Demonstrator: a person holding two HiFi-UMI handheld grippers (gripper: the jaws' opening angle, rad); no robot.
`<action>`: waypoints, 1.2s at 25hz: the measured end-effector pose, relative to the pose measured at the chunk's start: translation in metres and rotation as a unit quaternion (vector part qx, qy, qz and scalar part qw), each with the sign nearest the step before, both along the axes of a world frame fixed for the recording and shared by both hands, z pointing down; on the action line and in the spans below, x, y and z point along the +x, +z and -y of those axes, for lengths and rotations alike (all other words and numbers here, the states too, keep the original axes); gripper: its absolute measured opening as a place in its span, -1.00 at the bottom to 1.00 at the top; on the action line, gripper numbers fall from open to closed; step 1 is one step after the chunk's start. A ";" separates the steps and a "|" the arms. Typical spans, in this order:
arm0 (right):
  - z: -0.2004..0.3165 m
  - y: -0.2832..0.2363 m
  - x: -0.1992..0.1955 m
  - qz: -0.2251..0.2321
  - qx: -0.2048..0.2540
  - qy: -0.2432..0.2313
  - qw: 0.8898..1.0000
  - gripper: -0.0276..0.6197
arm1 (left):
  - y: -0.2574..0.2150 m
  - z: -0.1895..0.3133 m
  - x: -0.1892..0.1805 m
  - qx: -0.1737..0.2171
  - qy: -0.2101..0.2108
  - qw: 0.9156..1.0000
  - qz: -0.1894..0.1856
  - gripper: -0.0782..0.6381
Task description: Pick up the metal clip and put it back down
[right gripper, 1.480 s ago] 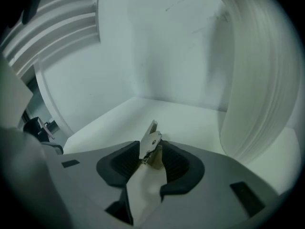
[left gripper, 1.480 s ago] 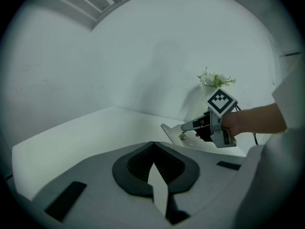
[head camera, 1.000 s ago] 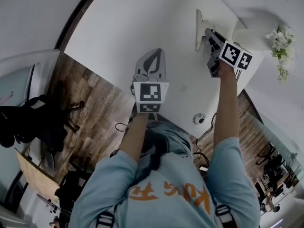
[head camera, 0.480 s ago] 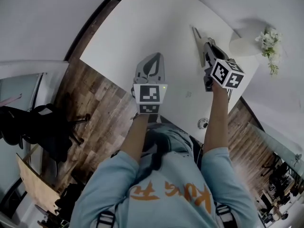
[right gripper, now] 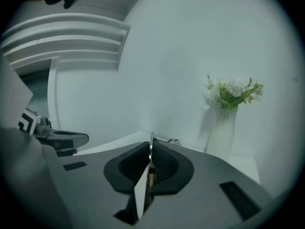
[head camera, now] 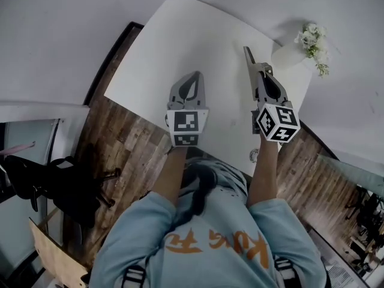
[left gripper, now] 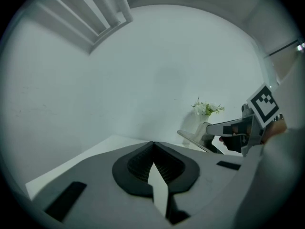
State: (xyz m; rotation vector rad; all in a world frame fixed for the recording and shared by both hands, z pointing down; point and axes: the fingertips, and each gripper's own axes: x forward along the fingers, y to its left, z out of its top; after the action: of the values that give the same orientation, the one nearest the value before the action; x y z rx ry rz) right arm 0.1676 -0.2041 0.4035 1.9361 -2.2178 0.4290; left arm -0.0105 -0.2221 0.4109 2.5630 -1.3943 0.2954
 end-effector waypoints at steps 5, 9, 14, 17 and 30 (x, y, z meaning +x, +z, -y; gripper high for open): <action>-0.019 -0.023 0.008 -0.016 0.036 0.007 0.999 -0.82 | -0.015 -0.006 -0.003 0.017 -0.003 1.000 0.001 -0.73; -0.020 -0.036 -0.004 -0.006 0.055 -0.010 0.998 -0.82 | -0.019 -0.007 -0.018 0.021 -0.020 1.000 -0.001 -0.73; 0.000 -0.020 -0.041 0.022 0.039 -0.064 0.997 -0.81 | -0.009 -0.005 -0.050 0.009 -0.063 0.998 -0.001 -0.73; 0.015 -0.003 -0.077 0.036 0.023 -0.101 0.994 -0.81 | 0.005 -0.006 -0.076 -0.006 -0.087 0.996 0.003 -0.73; 0.040 0.089 -0.207 0.087 -0.077 -0.223 0.968 -0.81 | 0.070 -0.008 -0.145 -0.072 -0.149 0.986 0.010 -0.73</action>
State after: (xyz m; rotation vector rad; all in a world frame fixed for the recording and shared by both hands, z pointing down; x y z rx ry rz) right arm -0.0397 -0.2446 0.4925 1.3107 -2.5459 0.6925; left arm -0.1560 -0.2137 0.4812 2.2053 -1.6703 0.3571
